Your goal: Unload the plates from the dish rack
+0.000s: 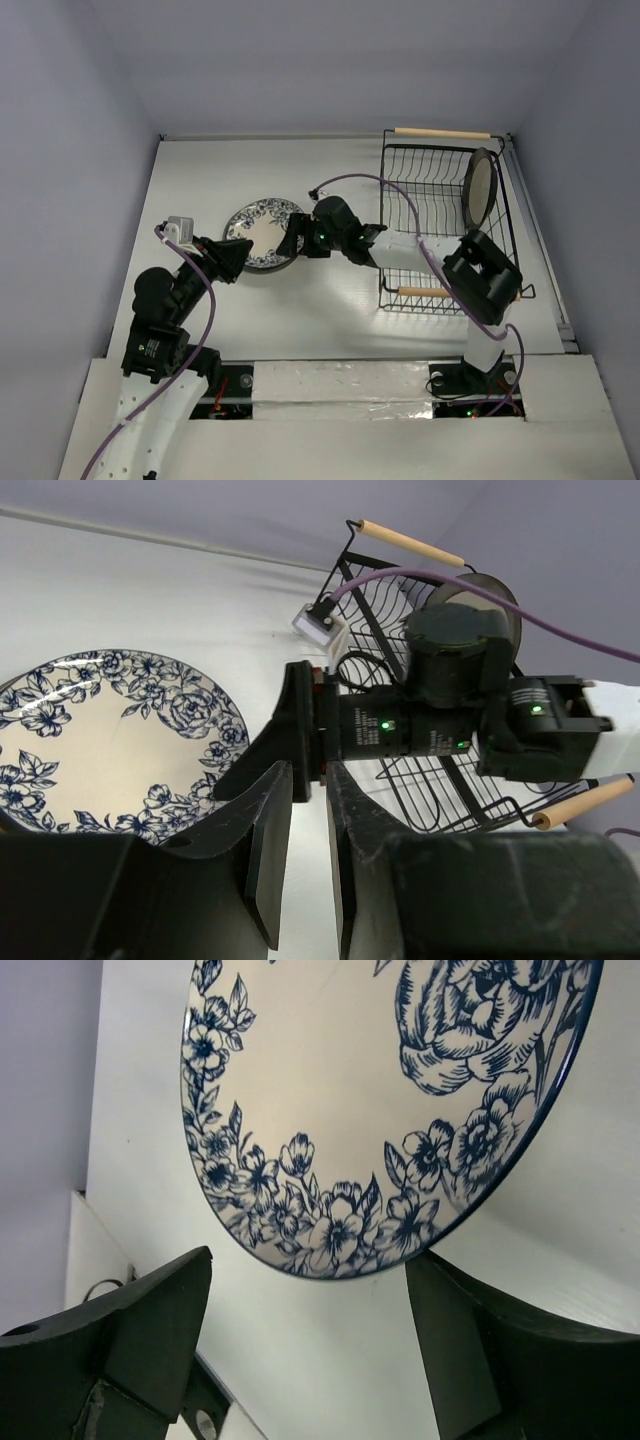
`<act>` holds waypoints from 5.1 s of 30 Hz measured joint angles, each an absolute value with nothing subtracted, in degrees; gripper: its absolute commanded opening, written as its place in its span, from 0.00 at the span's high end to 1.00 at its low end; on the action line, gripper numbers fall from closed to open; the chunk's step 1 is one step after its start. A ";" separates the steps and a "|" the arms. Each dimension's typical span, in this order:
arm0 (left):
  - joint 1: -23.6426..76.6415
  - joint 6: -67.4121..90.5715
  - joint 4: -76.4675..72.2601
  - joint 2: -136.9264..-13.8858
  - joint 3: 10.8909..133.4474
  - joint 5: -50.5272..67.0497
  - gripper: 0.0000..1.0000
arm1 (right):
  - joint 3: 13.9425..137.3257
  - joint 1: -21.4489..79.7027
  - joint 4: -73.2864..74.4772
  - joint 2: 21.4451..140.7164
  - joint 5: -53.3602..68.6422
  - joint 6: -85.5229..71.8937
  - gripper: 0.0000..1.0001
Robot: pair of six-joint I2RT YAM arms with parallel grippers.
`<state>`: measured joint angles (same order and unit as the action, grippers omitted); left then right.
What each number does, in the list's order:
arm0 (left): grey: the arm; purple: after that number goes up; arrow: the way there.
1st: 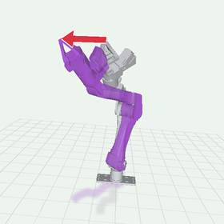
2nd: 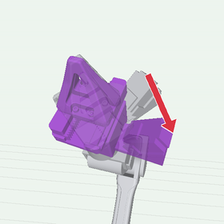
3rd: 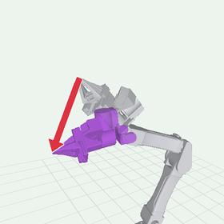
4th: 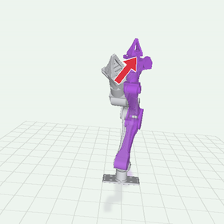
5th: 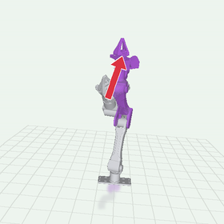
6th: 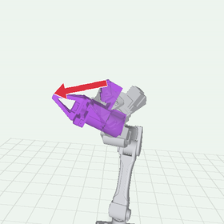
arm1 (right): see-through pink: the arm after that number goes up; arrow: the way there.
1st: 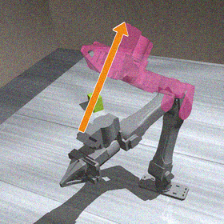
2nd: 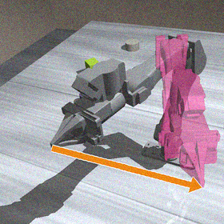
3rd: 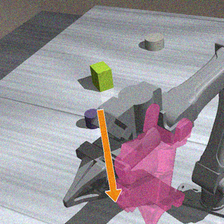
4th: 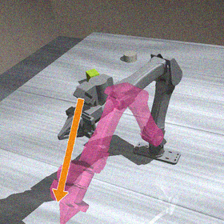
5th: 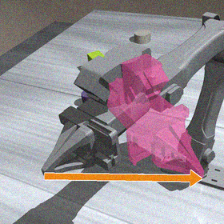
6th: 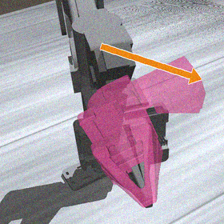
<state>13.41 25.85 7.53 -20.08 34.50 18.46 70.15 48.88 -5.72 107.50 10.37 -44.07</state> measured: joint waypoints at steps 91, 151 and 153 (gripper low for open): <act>22.94 26.02 9.32 -10.33 34.50 12.64 0.84 | 84.05 24.23 39.75 62.41 -26.35 -19.49 1.00; 23.14 26.44 11.51 -15.27 34.52 4.95 0.37 | 53.74 51.05 -3.84 75.59 -4.27 -40.12 1.00; 23.14 26.37 11.64 -15.11 34.54 4.75 0.30 | 51.48 51.00 -2.87 67.61 -7.46 -38.57 1.00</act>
<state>23.14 26.37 11.64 -15.11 34.54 4.75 51.48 51.00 -2.87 67.61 -7.46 -38.57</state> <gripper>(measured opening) 0.654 0.023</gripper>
